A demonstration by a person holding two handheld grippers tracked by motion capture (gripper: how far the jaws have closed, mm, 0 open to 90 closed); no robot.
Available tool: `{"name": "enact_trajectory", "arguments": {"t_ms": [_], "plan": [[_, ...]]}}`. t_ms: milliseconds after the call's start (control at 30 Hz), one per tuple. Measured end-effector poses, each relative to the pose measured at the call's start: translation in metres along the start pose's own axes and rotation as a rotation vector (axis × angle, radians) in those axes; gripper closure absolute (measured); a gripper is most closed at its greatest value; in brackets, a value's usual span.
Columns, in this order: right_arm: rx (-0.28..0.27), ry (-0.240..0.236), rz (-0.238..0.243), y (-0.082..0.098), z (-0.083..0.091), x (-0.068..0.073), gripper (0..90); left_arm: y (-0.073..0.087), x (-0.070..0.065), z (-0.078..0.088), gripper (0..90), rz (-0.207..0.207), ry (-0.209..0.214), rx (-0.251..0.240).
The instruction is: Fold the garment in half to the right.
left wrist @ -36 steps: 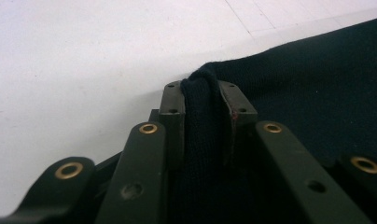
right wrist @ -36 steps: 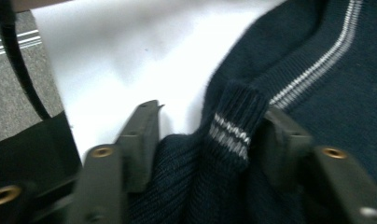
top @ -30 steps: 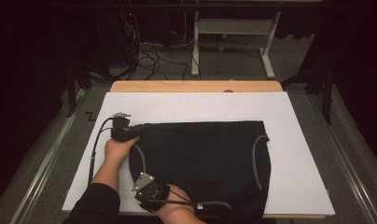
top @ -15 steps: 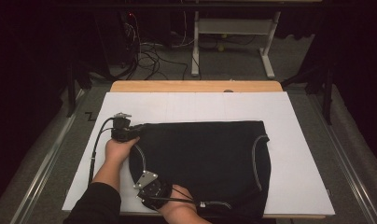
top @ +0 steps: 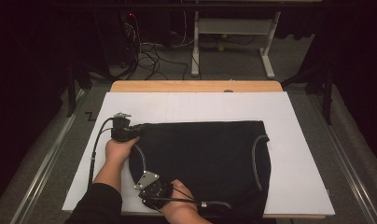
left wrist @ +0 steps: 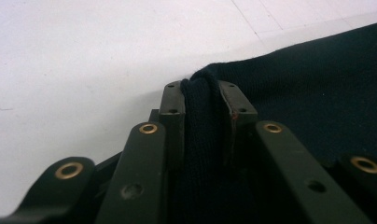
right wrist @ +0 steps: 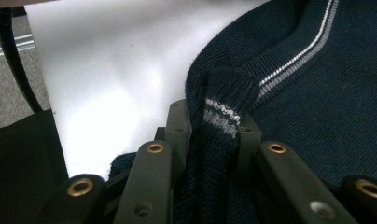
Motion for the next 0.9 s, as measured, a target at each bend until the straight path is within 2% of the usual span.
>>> {"name": "enact_trajectory", "arguments": {"t_ms": [167, 300, 433, 667, 800, 900], "plan": [[-0.031, 0.008, 0.003, -0.002, 0.003, -0.002, 75.5, -0.001, 0.0, 0.001, 70.7, 0.01, 0.004, -0.011], [-0.052, 0.012, -0.004, -0.005, 0.007, -0.003, 75.7, -0.006, -0.002, 0.005, 72.4, 0.023, 0.009, -0.064], [-0.08, 0.021, -0.019, -0.009, 0.012, -0.005, 75.8, -0.008, -0.004, 0.006, 73.2, 0.016, -0.014, -0.1], [-0.112, 0.033, -0.02, -0.014, 0.022, -0.008, 75.8, -0.011, -0.006, 0.008, 73.6, 0.014, -0.026, -0.132], [-0.123, 0.033, -0.029, -0.015, 0.025, -0.009, 75.8, -0.014, -0.008, 0.01, 73.7, 0.044, -0.011, -0.172], [-0.128, 0.037, -0.032, -0.016, 0.027, -0.01, 75.8, -0.015, -0.01, 0.01, 73.7, 0.036, -0.017, -0.184]]}}
Point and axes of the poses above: each handheld gripper's, and its own axes: z roughly backward along the jaws, y roughly out of its underside, x roughly to its left, the point moved 10 cm from there along -z, roughly forward along the jaws, and after that the axes turned 11 degrees about y, right-handed, at the moved point
